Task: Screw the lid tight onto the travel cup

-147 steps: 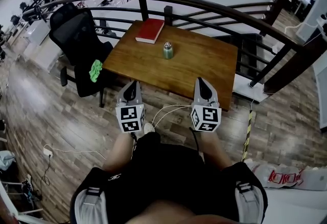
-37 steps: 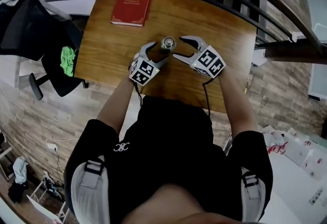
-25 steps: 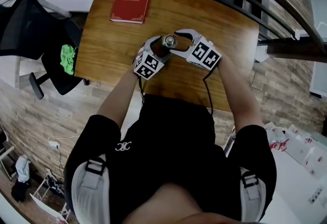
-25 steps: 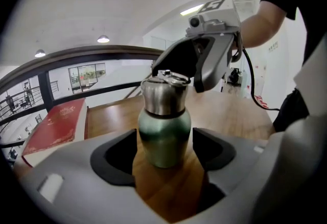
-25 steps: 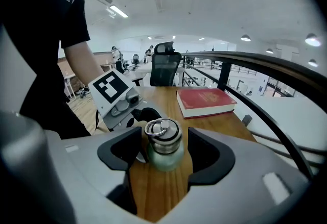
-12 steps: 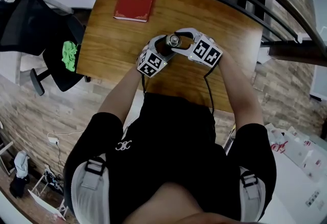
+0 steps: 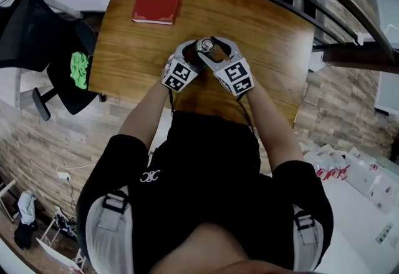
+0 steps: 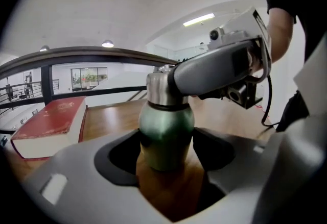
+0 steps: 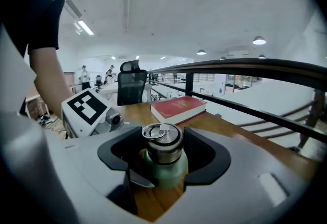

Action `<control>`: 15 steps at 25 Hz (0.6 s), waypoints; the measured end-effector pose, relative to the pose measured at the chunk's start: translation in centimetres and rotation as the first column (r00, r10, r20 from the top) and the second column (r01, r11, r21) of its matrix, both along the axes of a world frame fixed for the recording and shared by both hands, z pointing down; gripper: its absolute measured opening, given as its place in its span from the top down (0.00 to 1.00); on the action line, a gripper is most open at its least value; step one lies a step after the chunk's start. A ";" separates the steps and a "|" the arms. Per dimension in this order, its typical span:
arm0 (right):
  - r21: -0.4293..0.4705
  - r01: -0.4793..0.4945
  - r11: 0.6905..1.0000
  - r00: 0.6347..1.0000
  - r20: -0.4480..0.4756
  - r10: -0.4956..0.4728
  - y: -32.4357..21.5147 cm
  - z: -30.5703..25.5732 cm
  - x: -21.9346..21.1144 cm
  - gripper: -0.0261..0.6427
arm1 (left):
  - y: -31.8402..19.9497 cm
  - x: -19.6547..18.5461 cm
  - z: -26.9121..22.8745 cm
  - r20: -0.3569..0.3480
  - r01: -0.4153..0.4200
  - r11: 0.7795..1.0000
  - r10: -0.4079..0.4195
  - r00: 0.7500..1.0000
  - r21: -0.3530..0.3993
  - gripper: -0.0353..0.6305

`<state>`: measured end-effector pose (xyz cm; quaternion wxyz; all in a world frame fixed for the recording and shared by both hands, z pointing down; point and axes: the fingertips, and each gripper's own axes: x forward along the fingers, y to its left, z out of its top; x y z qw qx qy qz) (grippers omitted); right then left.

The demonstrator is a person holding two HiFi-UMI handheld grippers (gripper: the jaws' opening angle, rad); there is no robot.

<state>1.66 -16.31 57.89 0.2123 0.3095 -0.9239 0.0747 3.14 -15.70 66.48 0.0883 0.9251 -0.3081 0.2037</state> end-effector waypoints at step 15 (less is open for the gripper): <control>-0.047 -0.139 0.989 0.990 -0.026 0.138 0.3 1.0 0.4 0.58 | -0.2 -0.1 0.2 -0.005 -0.008 1.000 0.008 1.000 0.007 0.39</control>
